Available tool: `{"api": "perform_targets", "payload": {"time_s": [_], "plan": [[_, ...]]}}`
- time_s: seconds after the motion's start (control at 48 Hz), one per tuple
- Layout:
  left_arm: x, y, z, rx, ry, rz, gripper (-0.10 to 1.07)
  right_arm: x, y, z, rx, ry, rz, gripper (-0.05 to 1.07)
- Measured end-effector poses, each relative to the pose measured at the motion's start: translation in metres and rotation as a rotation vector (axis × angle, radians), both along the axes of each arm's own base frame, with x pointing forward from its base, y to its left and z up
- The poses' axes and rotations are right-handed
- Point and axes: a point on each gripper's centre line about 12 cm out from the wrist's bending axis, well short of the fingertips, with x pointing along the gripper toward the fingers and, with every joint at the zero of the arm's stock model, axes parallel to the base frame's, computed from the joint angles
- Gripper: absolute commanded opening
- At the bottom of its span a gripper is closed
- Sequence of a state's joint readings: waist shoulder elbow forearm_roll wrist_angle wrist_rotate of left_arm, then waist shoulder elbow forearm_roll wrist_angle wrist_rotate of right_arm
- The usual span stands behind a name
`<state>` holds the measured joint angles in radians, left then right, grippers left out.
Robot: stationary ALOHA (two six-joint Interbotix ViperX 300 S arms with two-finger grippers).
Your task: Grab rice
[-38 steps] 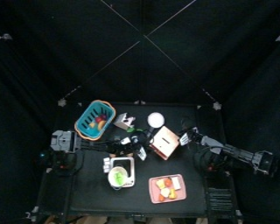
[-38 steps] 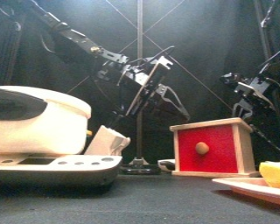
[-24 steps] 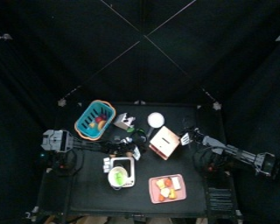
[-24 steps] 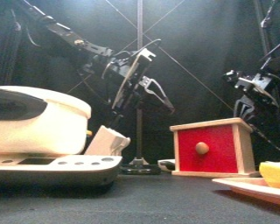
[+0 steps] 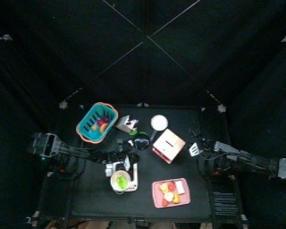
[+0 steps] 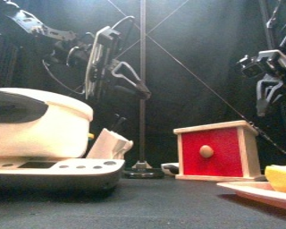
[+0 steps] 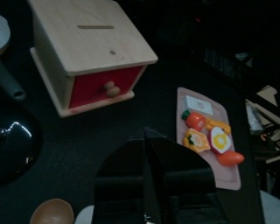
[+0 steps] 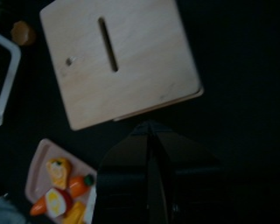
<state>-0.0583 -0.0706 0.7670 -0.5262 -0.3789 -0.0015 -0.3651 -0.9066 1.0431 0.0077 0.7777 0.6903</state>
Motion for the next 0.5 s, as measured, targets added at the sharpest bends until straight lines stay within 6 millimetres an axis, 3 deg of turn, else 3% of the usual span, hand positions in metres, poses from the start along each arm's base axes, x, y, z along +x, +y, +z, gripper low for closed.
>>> {"api": "perform_targets", "payload": {"time_s": [0.292,0.5], "plan": [[-0.013,-0.006,0.007,-0.001,-0.023,-0.014,0.39,0.007,0.034,-0.005,0.124,0.014,0.030,0.41],[-0.017,-0.009,0.003,-0.001,-0.011,-0.022,0.39,0.009,0.062,-0.024,0.203,0.083,0.011,0.41]]}}
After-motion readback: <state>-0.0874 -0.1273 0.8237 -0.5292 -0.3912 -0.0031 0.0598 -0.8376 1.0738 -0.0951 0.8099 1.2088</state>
